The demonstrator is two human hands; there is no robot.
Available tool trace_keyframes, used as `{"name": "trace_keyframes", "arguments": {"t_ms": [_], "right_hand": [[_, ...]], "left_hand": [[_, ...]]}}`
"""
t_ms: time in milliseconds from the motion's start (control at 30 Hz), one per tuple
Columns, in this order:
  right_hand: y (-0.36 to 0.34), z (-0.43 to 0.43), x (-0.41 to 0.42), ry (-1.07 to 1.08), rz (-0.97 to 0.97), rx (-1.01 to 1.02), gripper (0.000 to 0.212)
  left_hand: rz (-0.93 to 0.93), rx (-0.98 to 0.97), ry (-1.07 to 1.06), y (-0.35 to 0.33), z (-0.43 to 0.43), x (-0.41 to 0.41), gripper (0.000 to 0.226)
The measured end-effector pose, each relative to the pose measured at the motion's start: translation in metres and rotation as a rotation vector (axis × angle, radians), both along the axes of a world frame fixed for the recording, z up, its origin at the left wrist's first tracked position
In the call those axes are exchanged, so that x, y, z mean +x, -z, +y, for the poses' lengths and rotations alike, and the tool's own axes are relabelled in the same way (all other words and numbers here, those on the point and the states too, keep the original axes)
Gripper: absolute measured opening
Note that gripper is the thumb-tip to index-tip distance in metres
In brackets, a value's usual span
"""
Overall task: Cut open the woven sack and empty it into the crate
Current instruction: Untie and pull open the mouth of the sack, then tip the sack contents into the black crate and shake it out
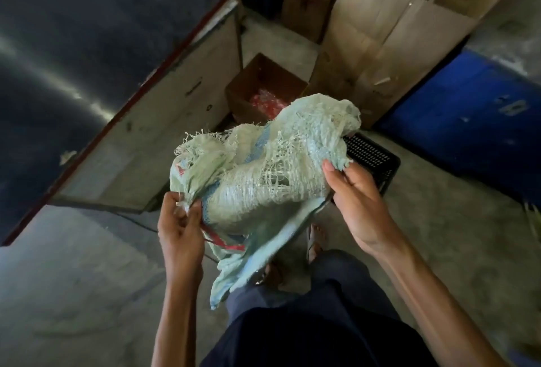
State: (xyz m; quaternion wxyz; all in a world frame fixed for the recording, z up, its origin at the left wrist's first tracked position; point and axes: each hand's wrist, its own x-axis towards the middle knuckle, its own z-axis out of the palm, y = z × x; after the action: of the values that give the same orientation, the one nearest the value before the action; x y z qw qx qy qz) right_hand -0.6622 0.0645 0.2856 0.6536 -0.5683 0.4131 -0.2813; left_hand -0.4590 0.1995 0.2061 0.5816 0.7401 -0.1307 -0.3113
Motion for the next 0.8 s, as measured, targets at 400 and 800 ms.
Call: {"name": "trace_keyframes", "arguments": {"t_ms": [400, 800], "right_hand": [[0.013, -0.024, -0.14, 0.282, 0.21, 0.112, 0.056], [0.118, -0.154, -0.228, 0.452, 0.231, 0.264, 0.049]], "left_hand": [[0.231, 0.033, 0.338, 0.022, -0.069, -0.151, 0.038], [0.108, 0.145, 0.612, 0.135, -0.239, -0.265, 0.011]]}}
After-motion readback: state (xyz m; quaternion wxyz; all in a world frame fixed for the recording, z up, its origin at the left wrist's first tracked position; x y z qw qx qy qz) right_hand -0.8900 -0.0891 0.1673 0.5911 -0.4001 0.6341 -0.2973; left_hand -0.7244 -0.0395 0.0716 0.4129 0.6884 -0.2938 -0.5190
